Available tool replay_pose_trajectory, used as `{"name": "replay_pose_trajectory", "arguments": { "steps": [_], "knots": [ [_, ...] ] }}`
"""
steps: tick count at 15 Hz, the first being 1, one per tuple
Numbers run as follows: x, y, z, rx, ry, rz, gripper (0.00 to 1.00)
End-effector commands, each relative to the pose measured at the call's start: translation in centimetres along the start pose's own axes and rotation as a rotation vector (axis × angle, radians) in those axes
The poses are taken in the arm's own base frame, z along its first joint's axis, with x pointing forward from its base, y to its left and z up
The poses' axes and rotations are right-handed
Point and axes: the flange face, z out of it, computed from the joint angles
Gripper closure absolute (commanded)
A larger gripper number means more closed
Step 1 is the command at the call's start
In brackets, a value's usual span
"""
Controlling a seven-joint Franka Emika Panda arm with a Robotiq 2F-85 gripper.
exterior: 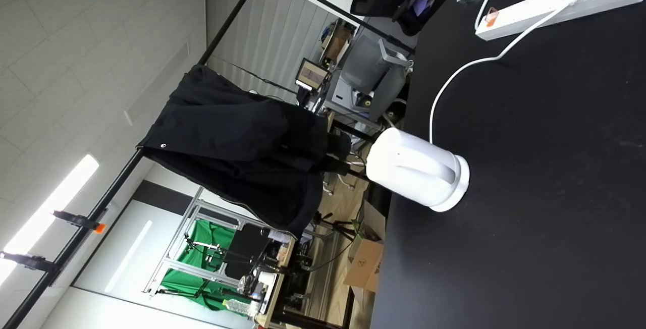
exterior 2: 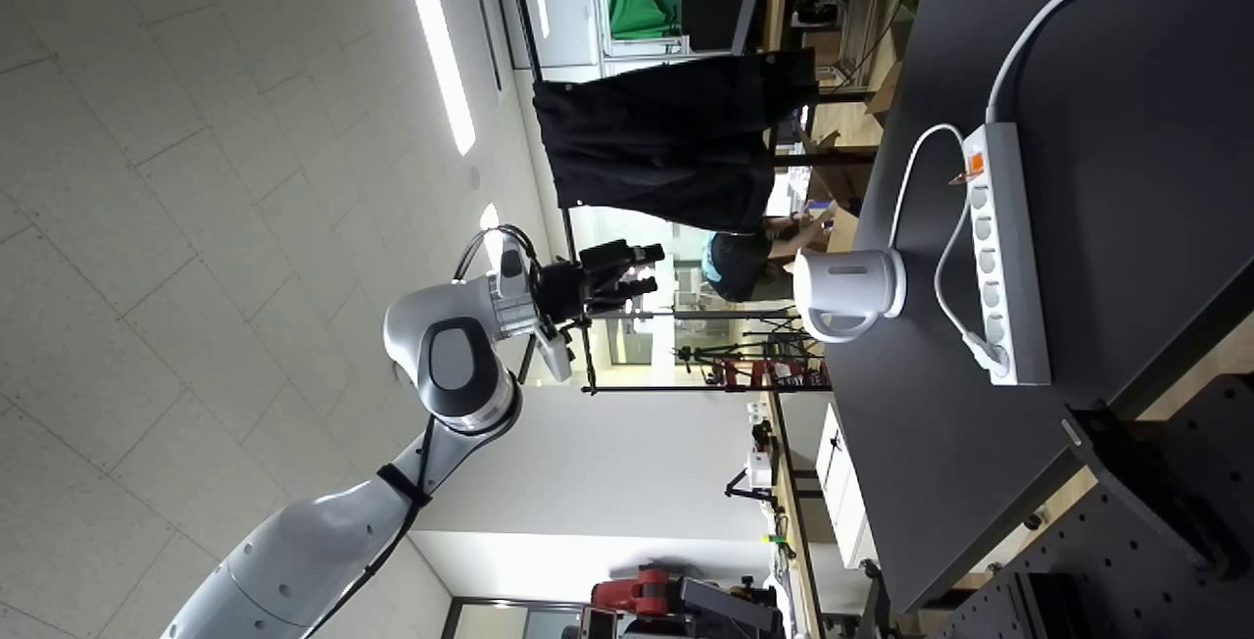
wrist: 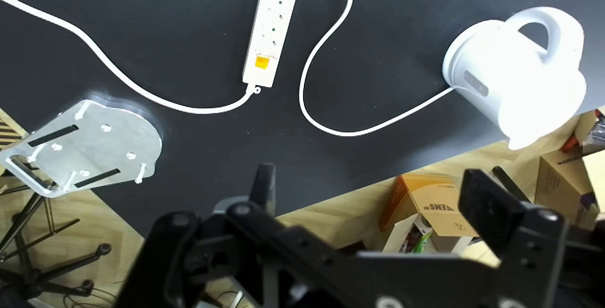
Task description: Press the power button on the extension cord.
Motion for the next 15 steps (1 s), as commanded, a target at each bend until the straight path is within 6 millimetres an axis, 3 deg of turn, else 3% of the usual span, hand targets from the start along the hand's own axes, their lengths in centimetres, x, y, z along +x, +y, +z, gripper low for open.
{"name": "replay_pose_trajectory", "arguments": {
  "steps": [1, 4, 7, 8, 9, 15],
  "knots": [
    [0.0, 0.0, -0.1, 0.000, -0.001, 0.000, 0.00],
    [0.7, 0.5, -0.2, 0.009, 0.074, 0.026, 0.00],
    [2.6, 2.2, -0.3, 0.023, 0.204, 0.098, 0.00],
    [3.2, 2.9, -0.1, 0.029, 0.240, 0.126, 0.10],
    [3.9, 3.6, 0.3, 0.038, 0.269, 0.164, 0.27],
    [7.5, 5.6, 3.6, 0.074, 0.292, 0.308, 0.69]
  ]
}}
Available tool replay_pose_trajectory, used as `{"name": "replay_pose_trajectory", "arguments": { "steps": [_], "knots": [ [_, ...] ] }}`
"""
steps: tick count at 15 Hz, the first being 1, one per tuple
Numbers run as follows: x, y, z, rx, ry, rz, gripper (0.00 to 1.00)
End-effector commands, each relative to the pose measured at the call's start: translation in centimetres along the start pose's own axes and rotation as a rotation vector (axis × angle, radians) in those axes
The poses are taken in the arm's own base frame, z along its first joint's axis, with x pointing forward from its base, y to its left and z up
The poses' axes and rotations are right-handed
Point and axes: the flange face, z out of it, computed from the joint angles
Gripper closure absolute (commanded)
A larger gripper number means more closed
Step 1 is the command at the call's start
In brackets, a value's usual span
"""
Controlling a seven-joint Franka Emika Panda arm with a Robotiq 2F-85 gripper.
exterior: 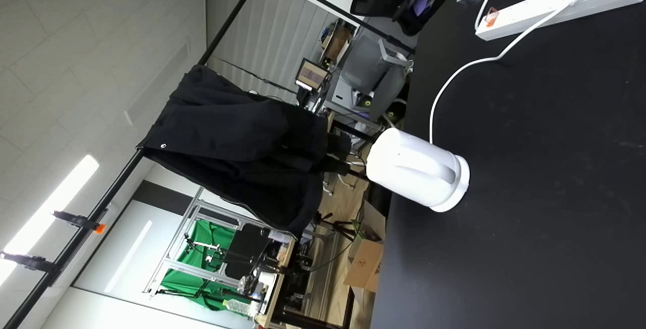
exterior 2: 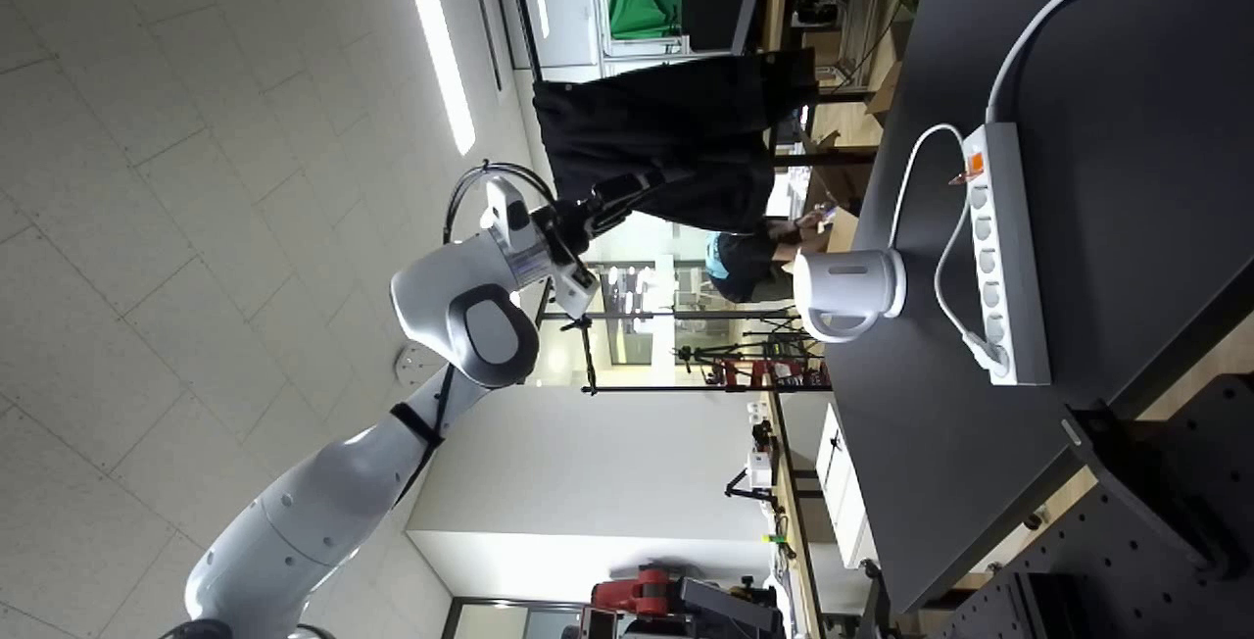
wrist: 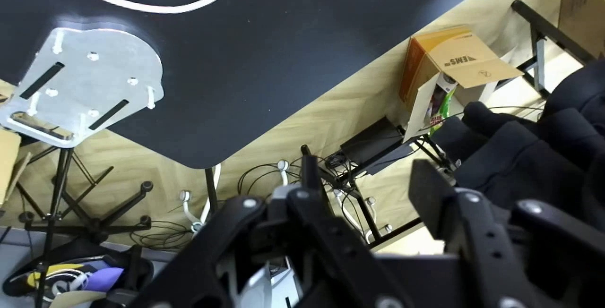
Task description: Press the power button on the extension cord.
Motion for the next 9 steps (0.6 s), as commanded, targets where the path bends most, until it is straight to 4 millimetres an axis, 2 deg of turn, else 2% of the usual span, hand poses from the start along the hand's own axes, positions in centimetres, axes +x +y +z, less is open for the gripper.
{"name": "replay_pose_trajectory", "arguments": {
  "steps": [1, 4, 7, 8, 9],
  "knots": [
    [2.6, -0.3, 3.3, 0.001, 0.002, 0.066, 0.75],
    [3.5, 0.0, 6.6, -0.012, -0.018, 0.101, 0.97],
    [3.5, 1.0, 10.4, -0.038, -0.086, 0.114, 1.00],
    [2.3, 0.6, 8.3, -0.032, -0.058, 0.096, 1.00],
    [2.1, 0.8, 9.2, -0.042, -0.070, 0.094, 0.99]
  ]
}}
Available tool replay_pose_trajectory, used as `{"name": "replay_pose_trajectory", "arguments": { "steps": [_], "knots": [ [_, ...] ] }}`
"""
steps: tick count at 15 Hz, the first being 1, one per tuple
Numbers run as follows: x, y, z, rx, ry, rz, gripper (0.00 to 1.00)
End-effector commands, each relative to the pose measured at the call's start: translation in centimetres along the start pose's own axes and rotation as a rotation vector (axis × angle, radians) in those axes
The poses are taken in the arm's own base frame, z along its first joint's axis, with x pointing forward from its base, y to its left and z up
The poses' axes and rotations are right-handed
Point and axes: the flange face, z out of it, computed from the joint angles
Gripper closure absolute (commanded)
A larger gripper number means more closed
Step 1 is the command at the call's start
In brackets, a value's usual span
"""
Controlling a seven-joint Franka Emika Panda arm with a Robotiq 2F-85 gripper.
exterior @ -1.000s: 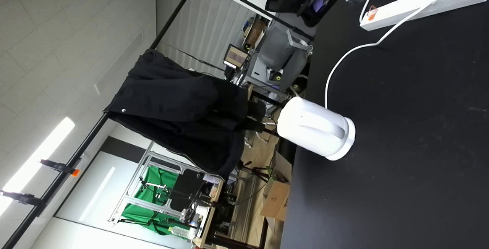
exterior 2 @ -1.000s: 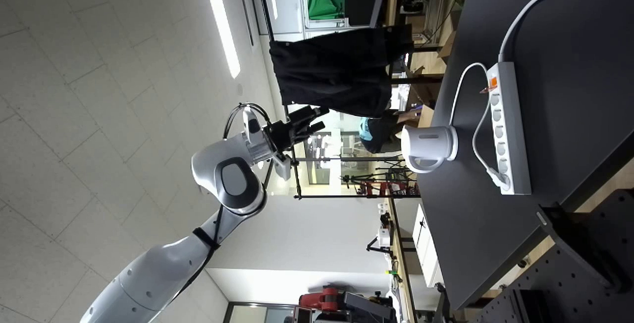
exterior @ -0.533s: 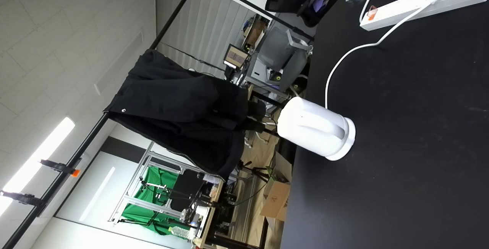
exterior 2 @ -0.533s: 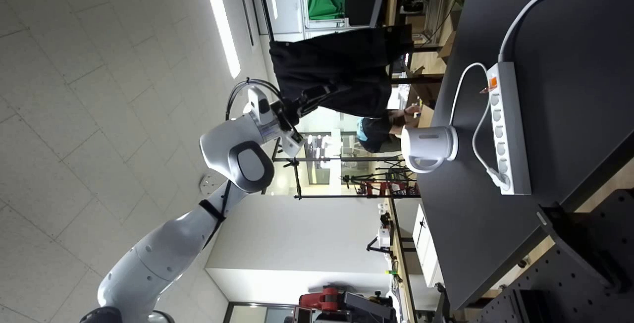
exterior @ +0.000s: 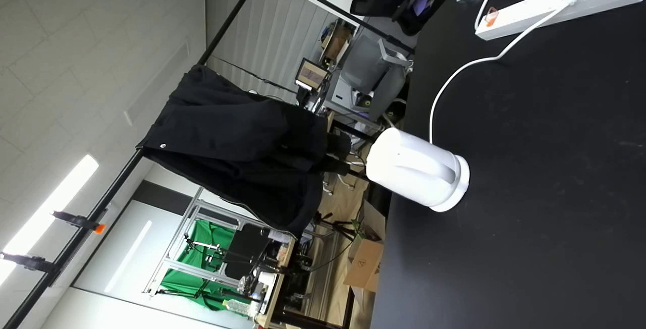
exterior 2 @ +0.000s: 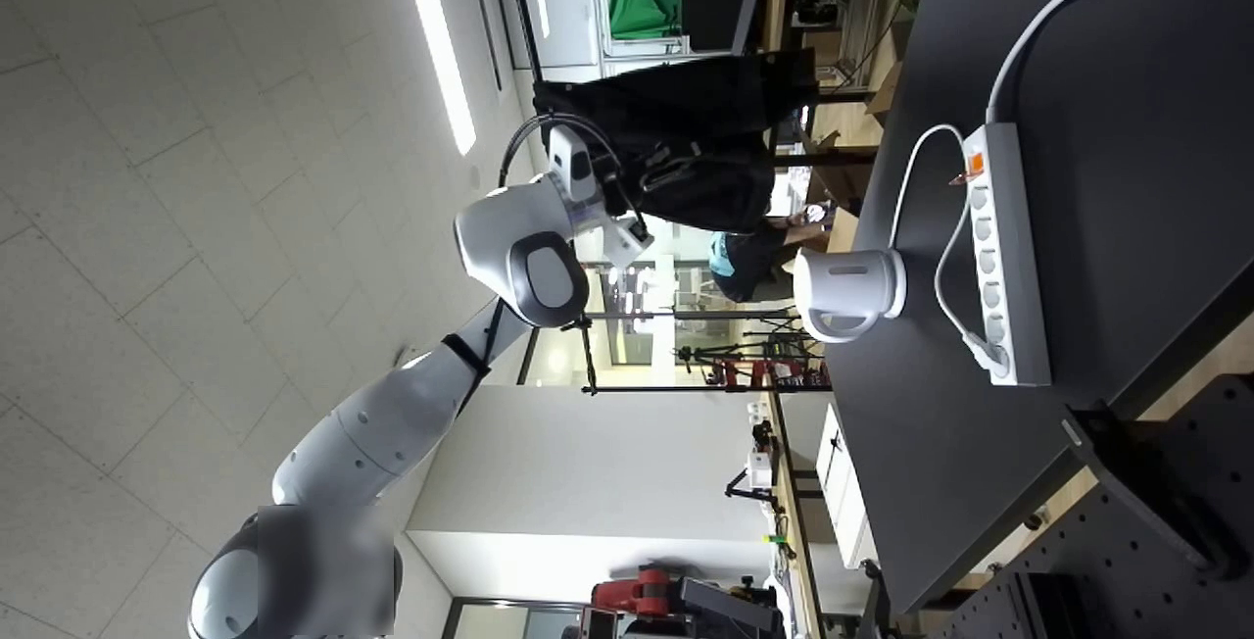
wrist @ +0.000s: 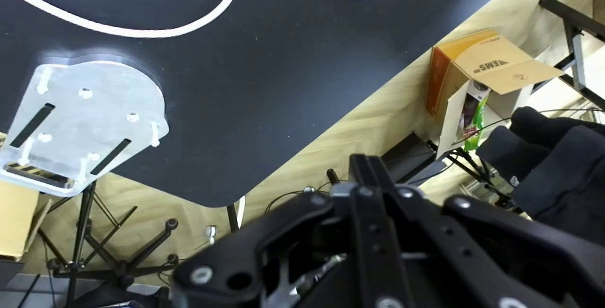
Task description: Press the power button on the extension cord.
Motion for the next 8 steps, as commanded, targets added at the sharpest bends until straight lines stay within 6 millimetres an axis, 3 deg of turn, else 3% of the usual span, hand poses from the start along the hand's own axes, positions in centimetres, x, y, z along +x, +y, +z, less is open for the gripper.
{"name": "replay_pose_trajectory", "arguments": {
  "steps": [1, 8],
  "knots": [
    [-0.14, 0.11, 0.38, -0.006, -0.001, -0.001, 0.99],
    [0.07, -0.14, -0.19, 0.001, 0.010, -0.002, 0.99]
  ]
}}
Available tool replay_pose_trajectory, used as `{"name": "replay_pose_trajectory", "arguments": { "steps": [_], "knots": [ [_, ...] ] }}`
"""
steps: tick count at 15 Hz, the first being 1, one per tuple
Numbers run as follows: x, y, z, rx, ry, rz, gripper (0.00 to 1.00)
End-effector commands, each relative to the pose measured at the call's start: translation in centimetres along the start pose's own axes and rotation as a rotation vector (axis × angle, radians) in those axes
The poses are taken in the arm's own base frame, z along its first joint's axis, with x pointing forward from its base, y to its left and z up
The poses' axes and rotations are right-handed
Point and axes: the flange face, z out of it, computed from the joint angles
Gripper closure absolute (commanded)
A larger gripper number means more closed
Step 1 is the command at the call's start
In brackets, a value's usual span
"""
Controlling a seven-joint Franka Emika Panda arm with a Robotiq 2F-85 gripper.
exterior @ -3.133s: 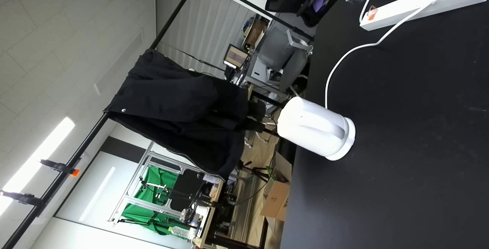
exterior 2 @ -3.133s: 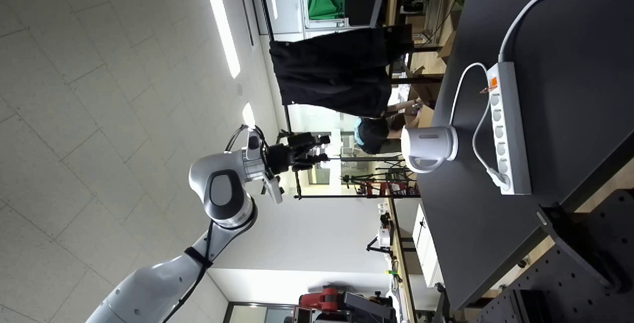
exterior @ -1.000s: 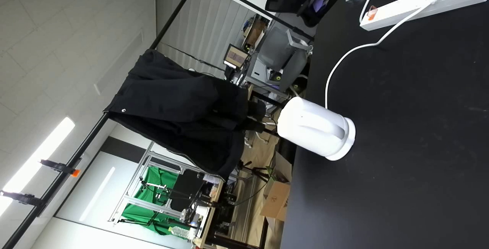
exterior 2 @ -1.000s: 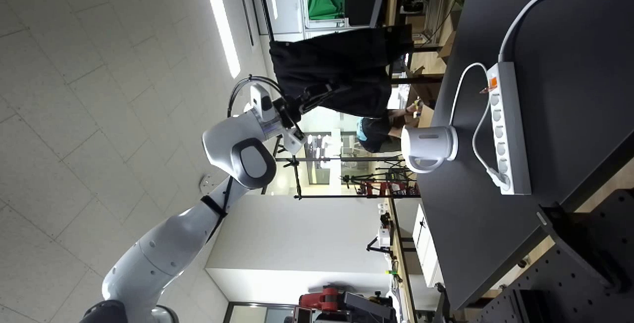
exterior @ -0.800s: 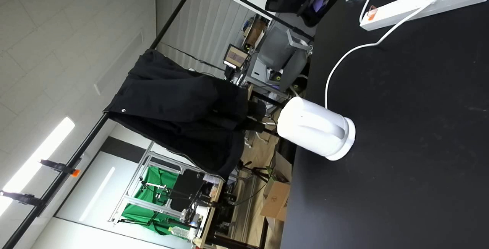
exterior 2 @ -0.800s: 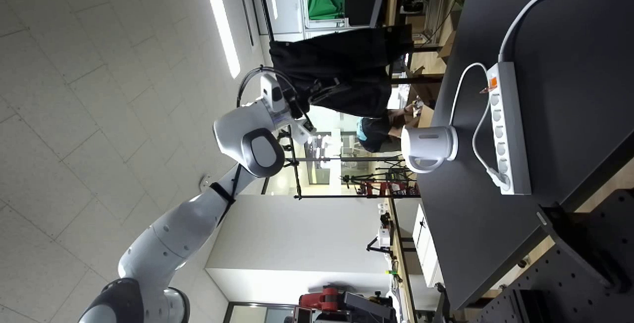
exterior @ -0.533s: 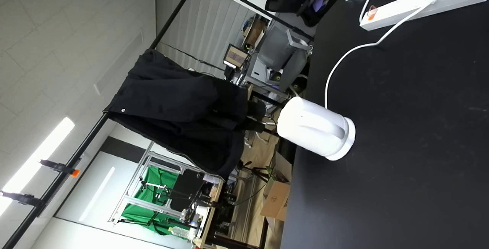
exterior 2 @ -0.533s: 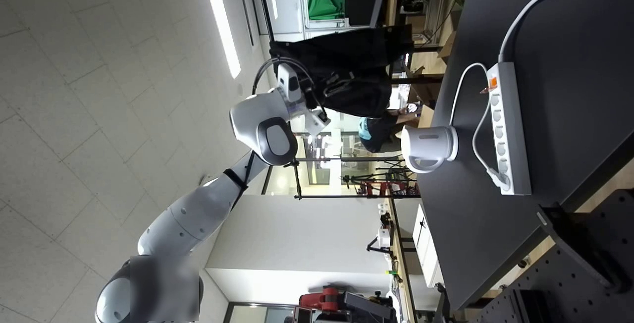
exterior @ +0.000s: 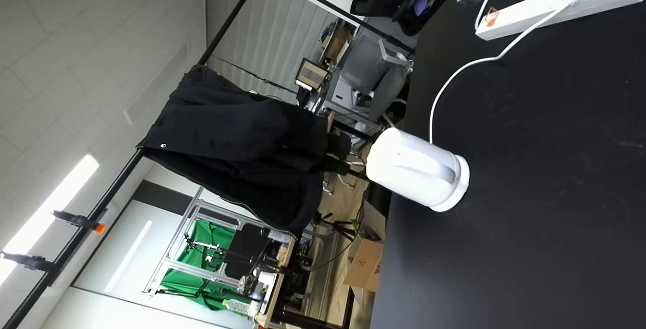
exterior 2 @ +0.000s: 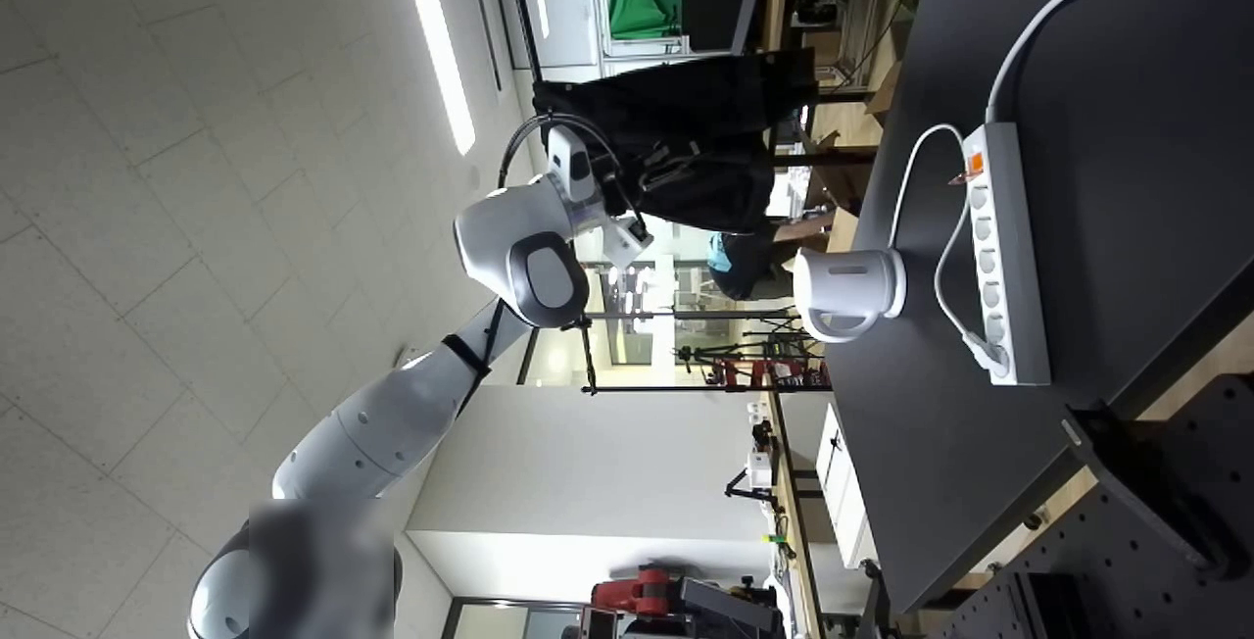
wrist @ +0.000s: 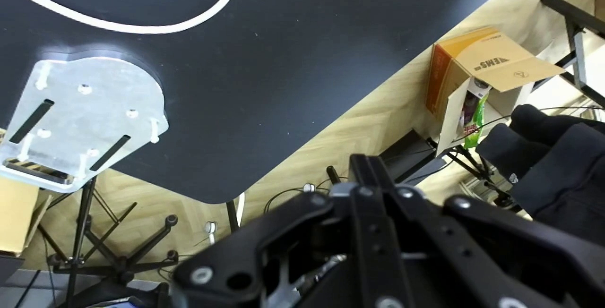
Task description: Press the power button on the extension cord.
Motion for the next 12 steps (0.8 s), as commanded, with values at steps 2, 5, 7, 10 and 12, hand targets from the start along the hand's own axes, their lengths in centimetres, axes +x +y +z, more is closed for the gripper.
{"name": "replay_pose_trajectory", "arguments": {
  "steps": [2, 5, 7, 10, 12],
  "knots": [
    [-0.4, 0.1, 0.6, -0.013, -0.002, -0.005, 1.00],
    [-1.1, 1.8, 3.6, -0.063, -0.032, 0.000, 1.00],
    [-2.3, 3.3, 6.0, -0.109, -0.057, 0.005, 1.00],
    [-4.5, 5.2, 9.7, -0.159, -0.096, 0.010, 1.00],
    [-6.2, 6.0, 11.9, -0.178, -0.141, 0.015, 1.00]
  ]
}}
